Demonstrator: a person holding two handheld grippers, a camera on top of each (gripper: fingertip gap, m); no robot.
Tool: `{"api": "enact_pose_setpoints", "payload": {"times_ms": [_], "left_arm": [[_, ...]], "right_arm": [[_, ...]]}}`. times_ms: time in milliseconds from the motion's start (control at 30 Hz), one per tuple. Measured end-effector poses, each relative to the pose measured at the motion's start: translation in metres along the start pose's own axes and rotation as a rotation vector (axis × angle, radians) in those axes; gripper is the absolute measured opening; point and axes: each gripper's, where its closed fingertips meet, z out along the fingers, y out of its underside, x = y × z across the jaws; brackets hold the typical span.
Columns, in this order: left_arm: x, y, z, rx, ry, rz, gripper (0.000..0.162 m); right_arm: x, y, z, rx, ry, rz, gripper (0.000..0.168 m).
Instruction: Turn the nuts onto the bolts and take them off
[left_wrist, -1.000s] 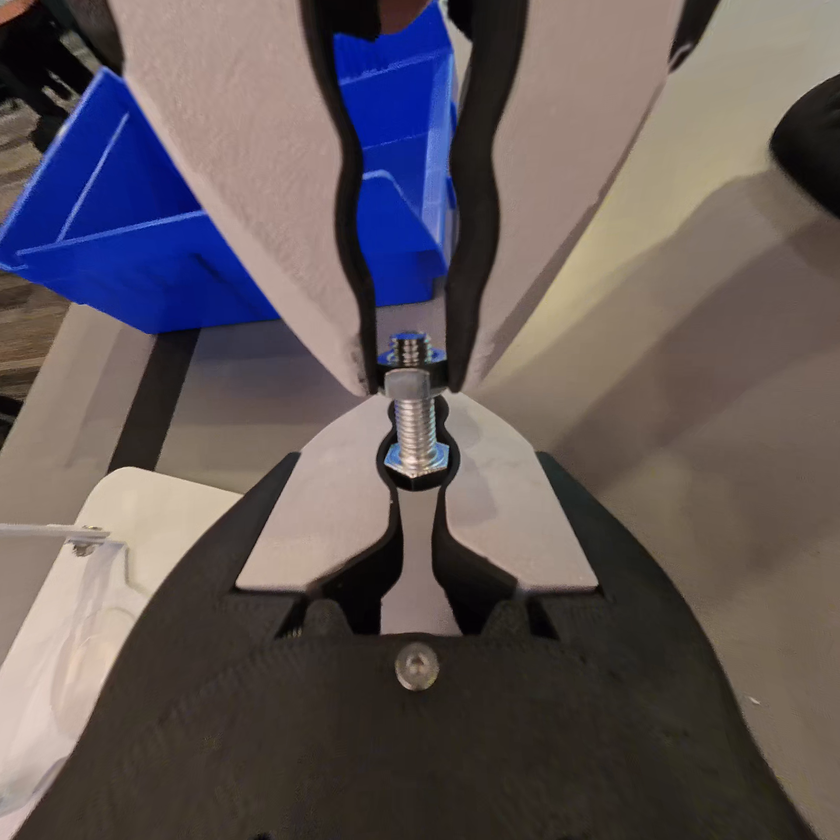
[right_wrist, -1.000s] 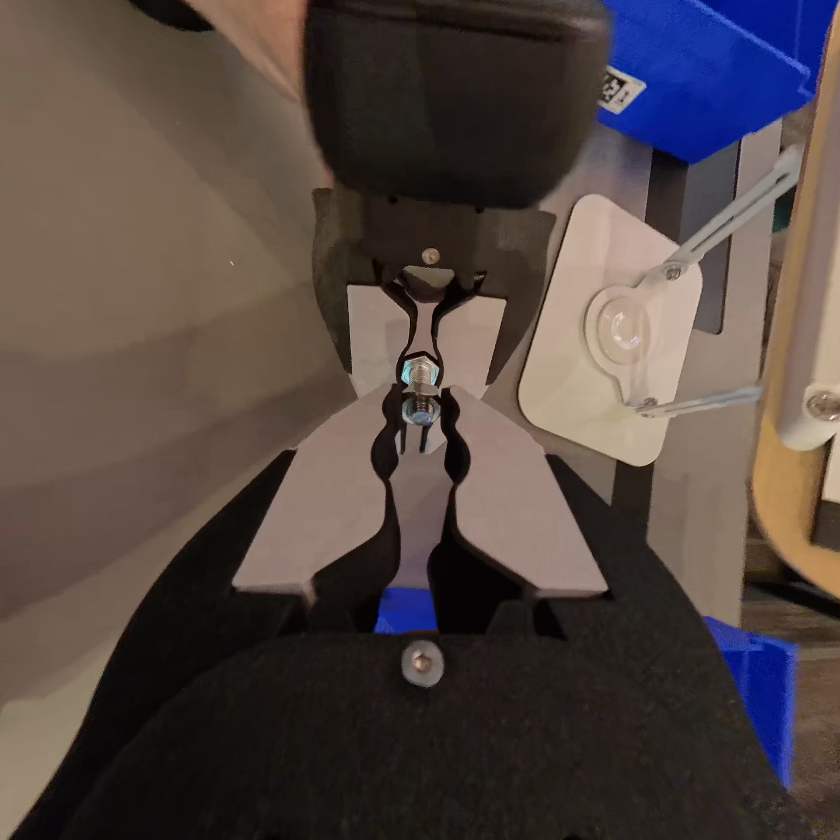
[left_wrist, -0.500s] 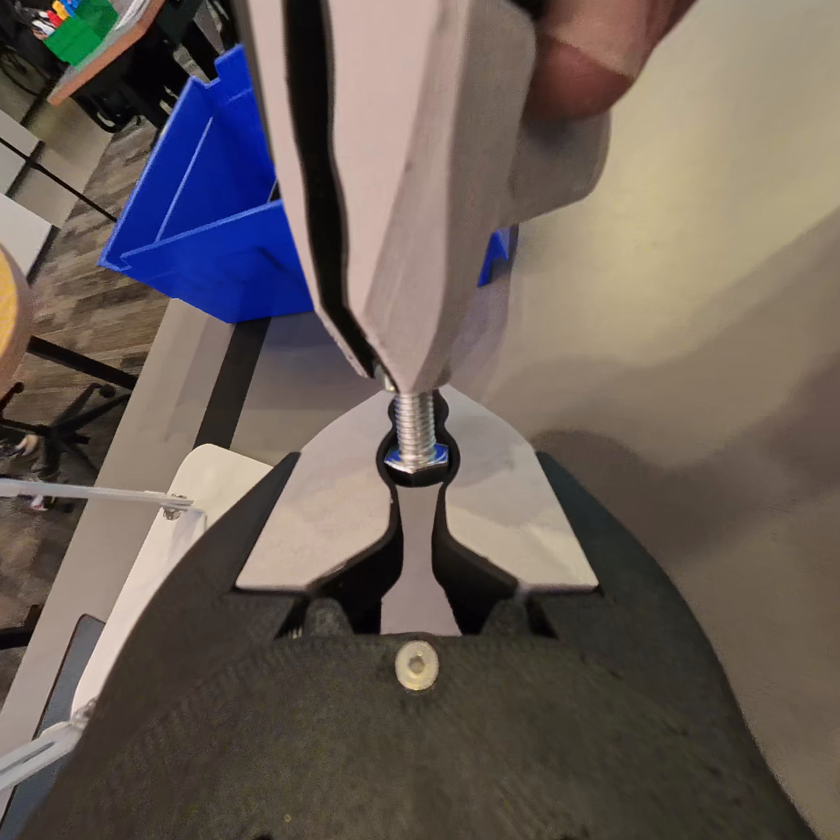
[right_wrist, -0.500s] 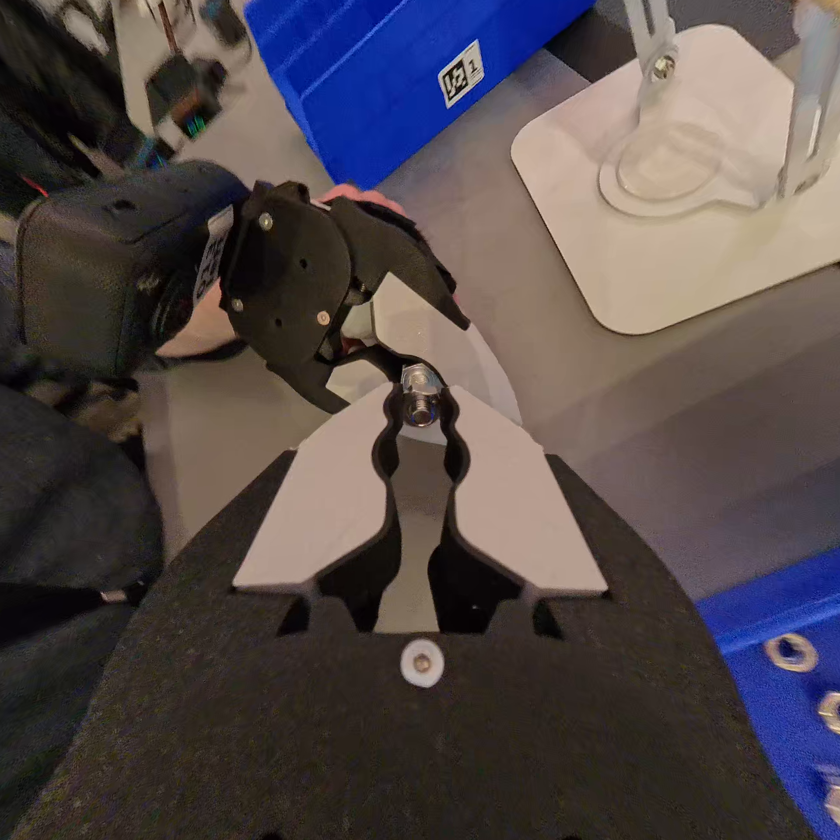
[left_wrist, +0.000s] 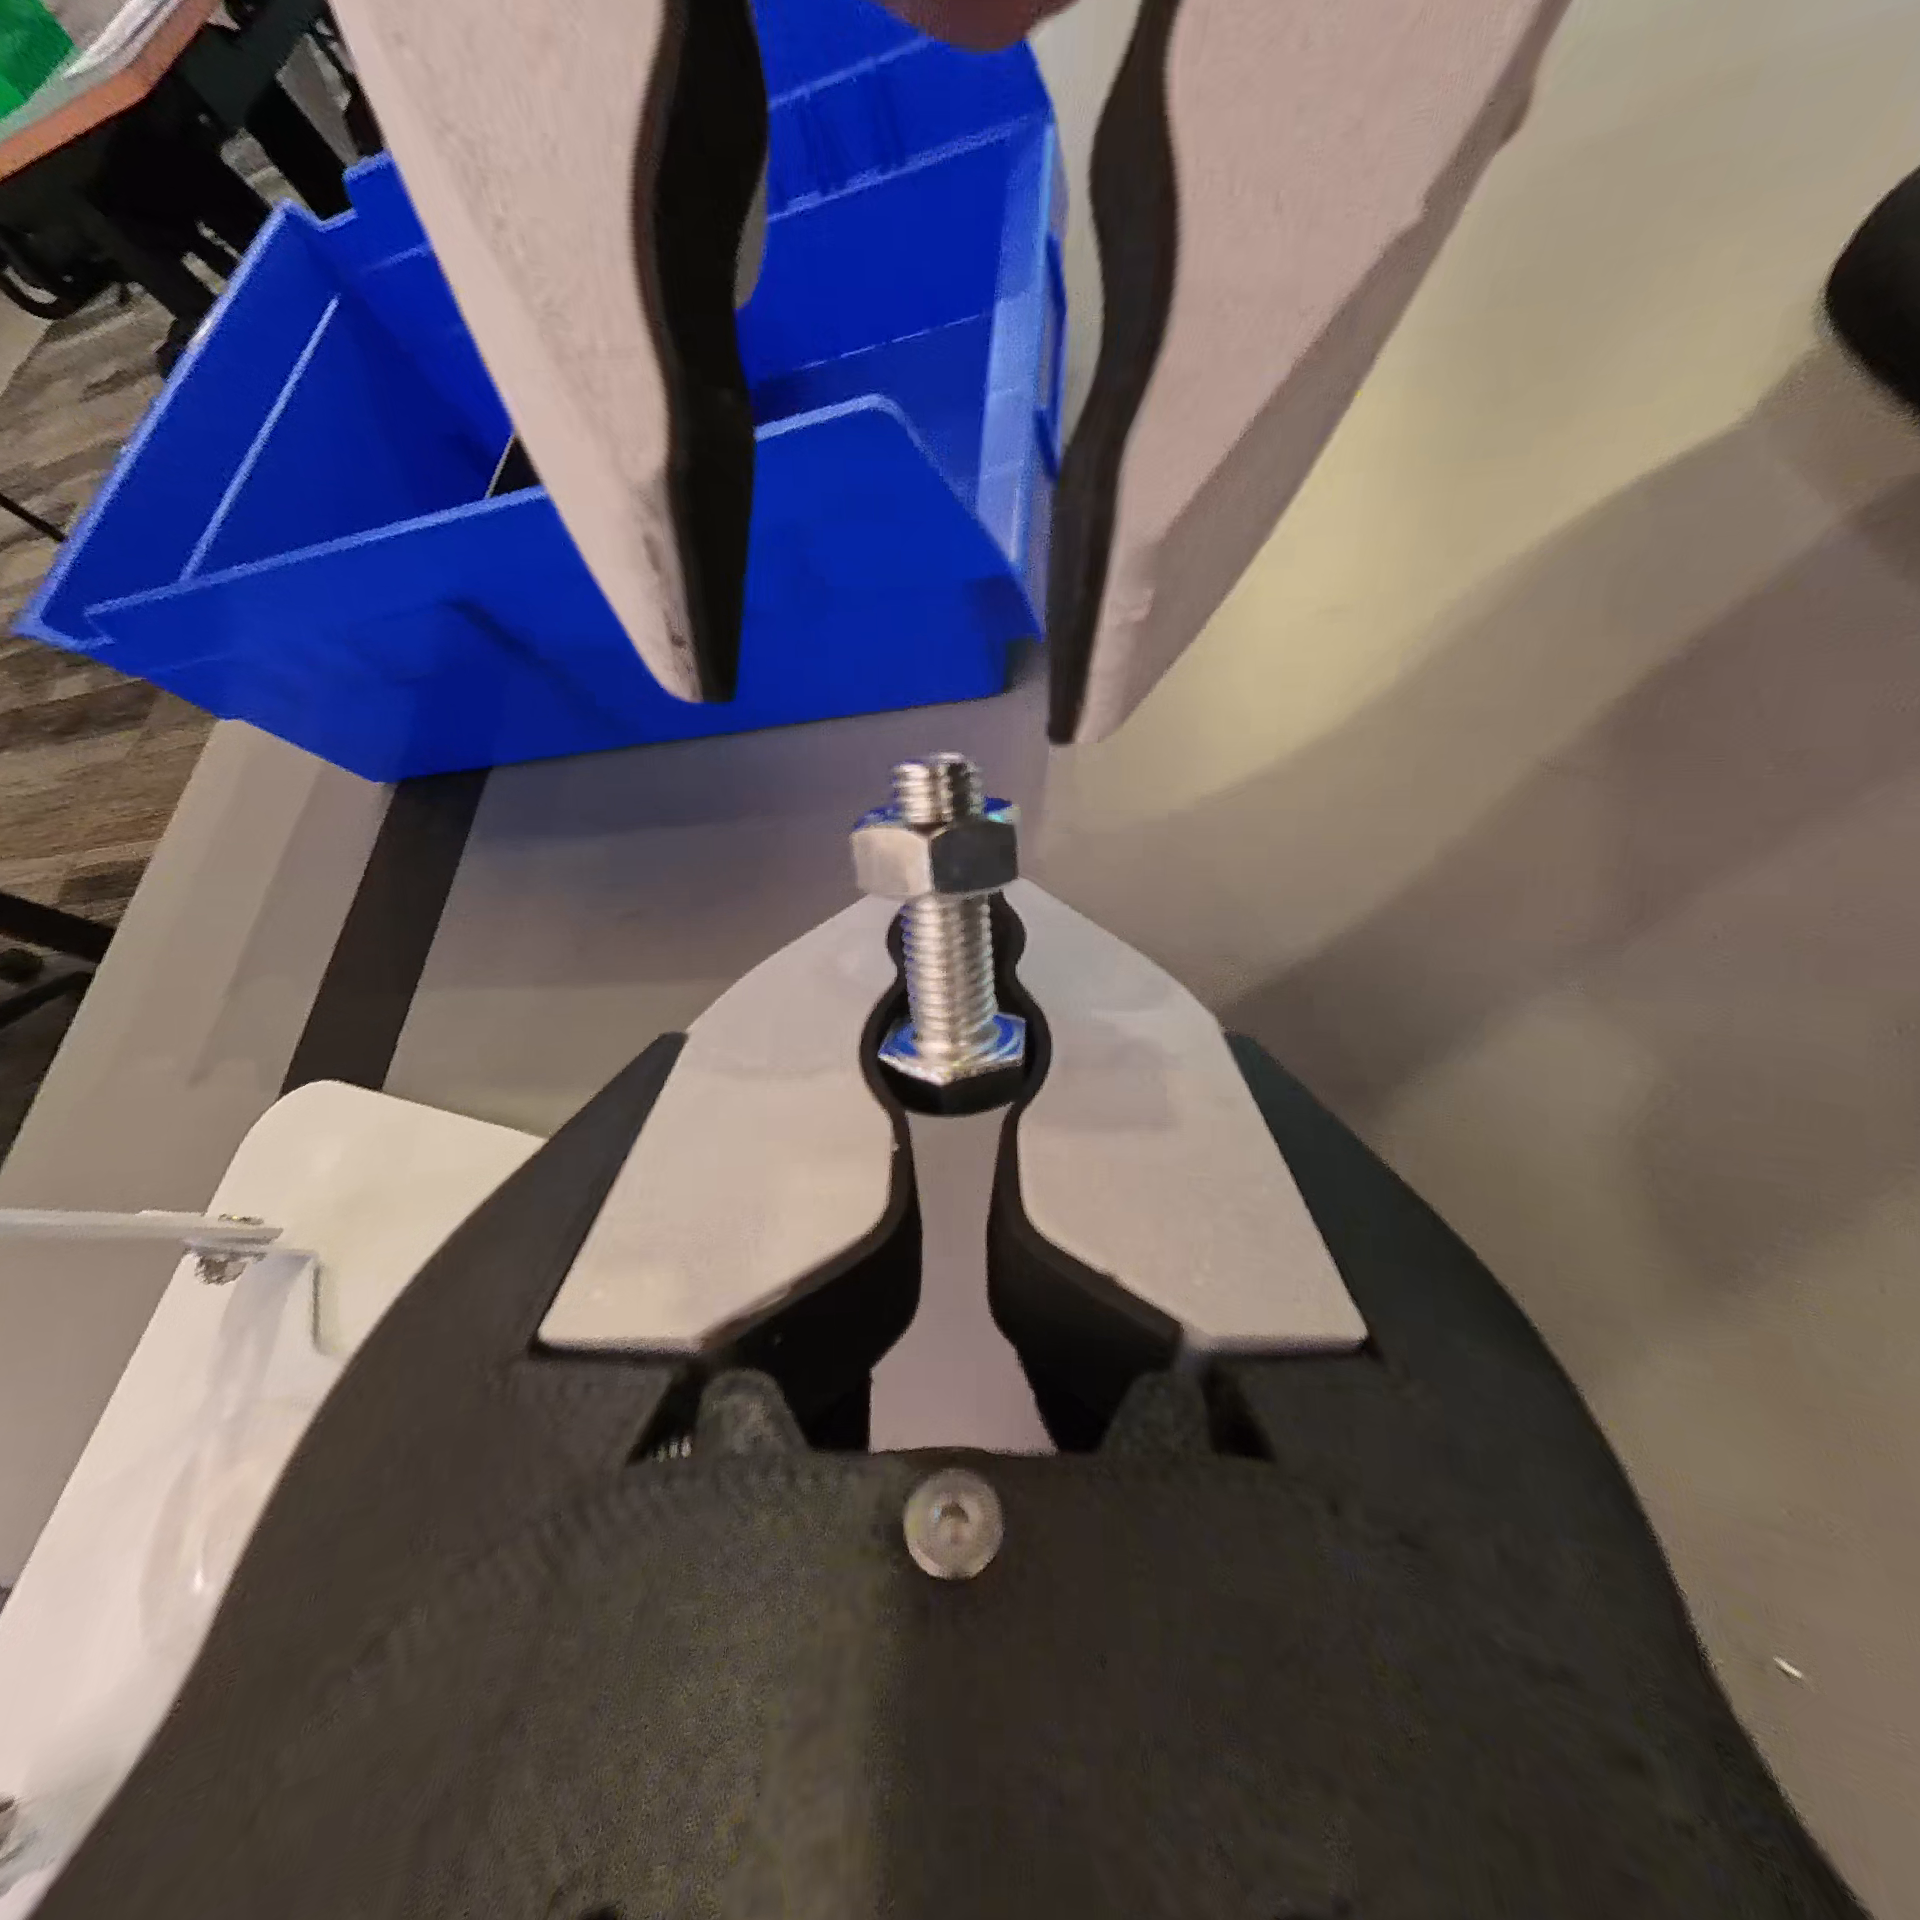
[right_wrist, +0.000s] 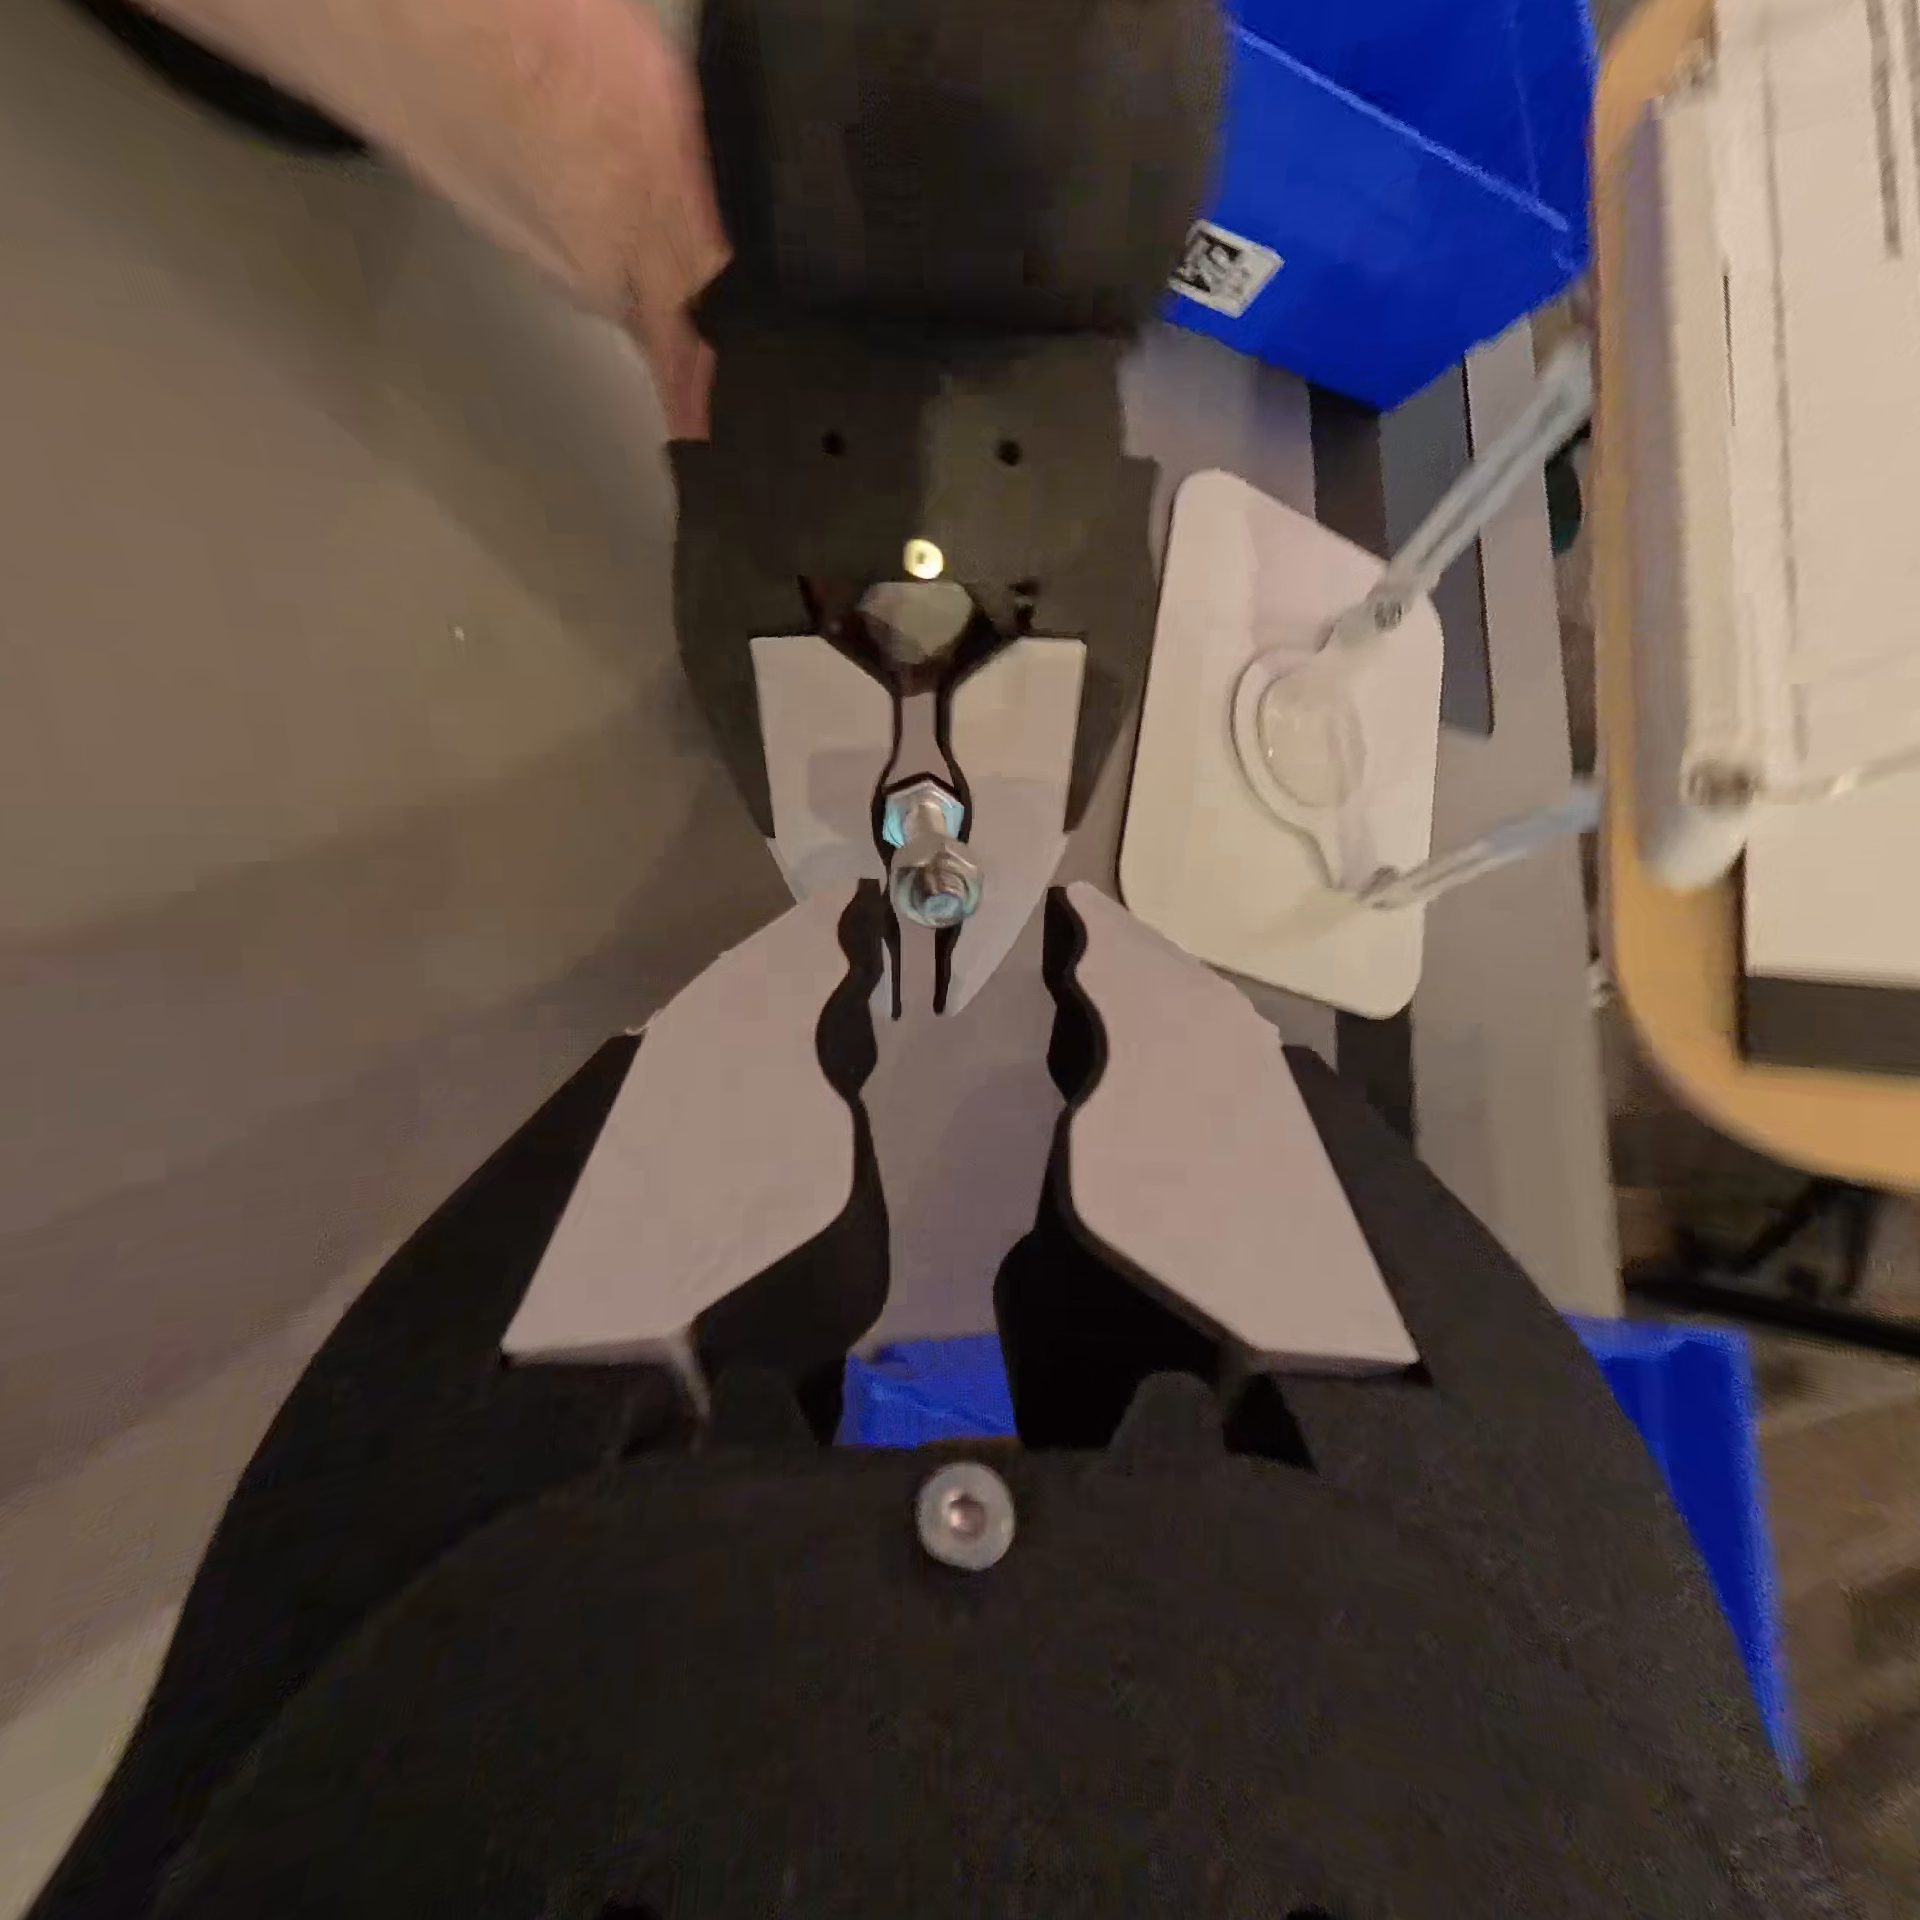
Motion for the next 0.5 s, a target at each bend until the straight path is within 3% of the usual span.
{"api": "enact_pose_setpoints", "payload": {"times_ms": [233,400,500], "left_arm": [[0.011,-0.010,-0.005,0.067,0.098,-0.040,0.010],[0.016,-0.013,-0.006,0.091,0.148,-0.057,0.010],[0.013,-0.012,-0.006,0.087,0.124,-0.052,0.010]], "right_arm": [[-0.007,-0.002,0.007,-0.090,-0.021,-0.335,0.021],[-0.008,-0.003,0.009,-0.102,-0.023,-0.403,0.019],[-0.006,-0.002,0.010,-0.090,-0.031,-0.328,0.018]]}}
